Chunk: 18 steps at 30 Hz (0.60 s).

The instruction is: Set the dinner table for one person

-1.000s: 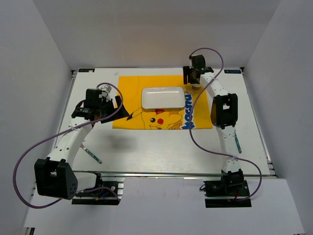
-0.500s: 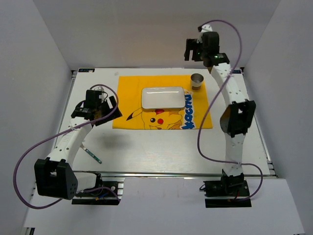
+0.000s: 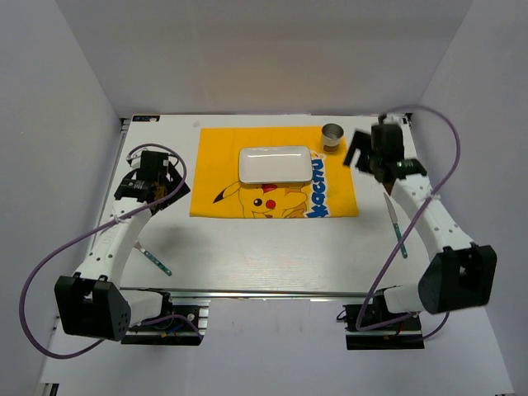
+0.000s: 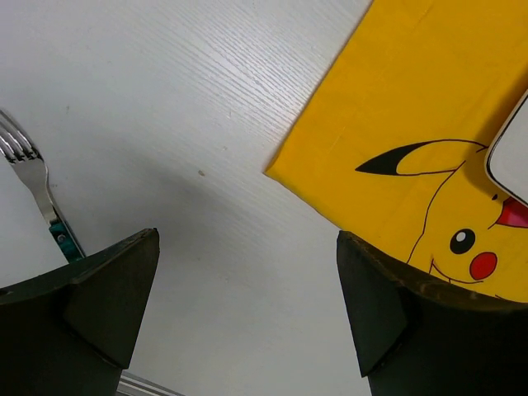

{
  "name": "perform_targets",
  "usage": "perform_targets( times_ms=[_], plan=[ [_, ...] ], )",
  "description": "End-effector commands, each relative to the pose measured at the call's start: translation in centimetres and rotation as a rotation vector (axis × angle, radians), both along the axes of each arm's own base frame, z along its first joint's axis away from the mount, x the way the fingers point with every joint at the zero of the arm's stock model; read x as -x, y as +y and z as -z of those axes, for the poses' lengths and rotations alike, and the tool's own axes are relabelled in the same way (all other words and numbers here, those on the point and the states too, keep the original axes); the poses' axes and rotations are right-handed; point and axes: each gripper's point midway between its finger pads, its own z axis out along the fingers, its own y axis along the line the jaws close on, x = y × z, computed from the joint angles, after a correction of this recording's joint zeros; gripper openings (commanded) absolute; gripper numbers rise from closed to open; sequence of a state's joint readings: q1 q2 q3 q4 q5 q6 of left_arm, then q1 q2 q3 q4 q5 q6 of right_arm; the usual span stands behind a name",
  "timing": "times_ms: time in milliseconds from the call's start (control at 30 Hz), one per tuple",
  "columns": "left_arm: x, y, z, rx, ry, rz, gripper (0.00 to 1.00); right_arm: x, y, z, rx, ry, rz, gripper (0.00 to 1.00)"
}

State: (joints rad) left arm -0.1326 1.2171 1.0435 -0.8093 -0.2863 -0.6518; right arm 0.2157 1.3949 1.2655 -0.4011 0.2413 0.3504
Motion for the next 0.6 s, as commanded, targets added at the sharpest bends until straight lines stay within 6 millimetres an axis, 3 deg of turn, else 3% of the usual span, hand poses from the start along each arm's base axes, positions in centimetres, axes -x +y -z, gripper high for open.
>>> perform_targets(
  times_ms=[0,67,133,267,400,500,567],
  plan=[
    [0.2,0.9,-2.8,-0.018,-0.073,-0.042,0.98,4.5,-5.0,3.7,-0.008,0.049,0.232,0.89],
    [0.9,1.2,-2.0,-0.03,-0.058,-0.044,0.98,7.0,-7.8,6.6,0.042,0.12,0.303,0.89],
    [1.6,1.4,-1.7,-0.04,-0.041,-0.051,0.98,8.5,-9.9,8.1,0.064,0.165,0.387,0.89],
    [1.3,0.8,-2.7,-0.02,-0.058,-0.012,0.98,11.3,-11.5,12.1,0.018,0.284,0.456,0.89],
    [1.3,-0.4,-2.6,0.023,-0.085,0.049,0.98,12.9,-13.2,14.7,0.04,0.34,0.505,0.89],
    [1.2,-1.0,-2.7,0.043,-0.089,0.088,0.98,14.2,-14.4,15.7,0.08,0.333,0.537,0.89],
    [1.1,-1.5,-2.6,0.054,-0.082,0.118,0.98,14.3,-15.0,15.3,0.107,0.283,0.533,0.89]
  ],
)
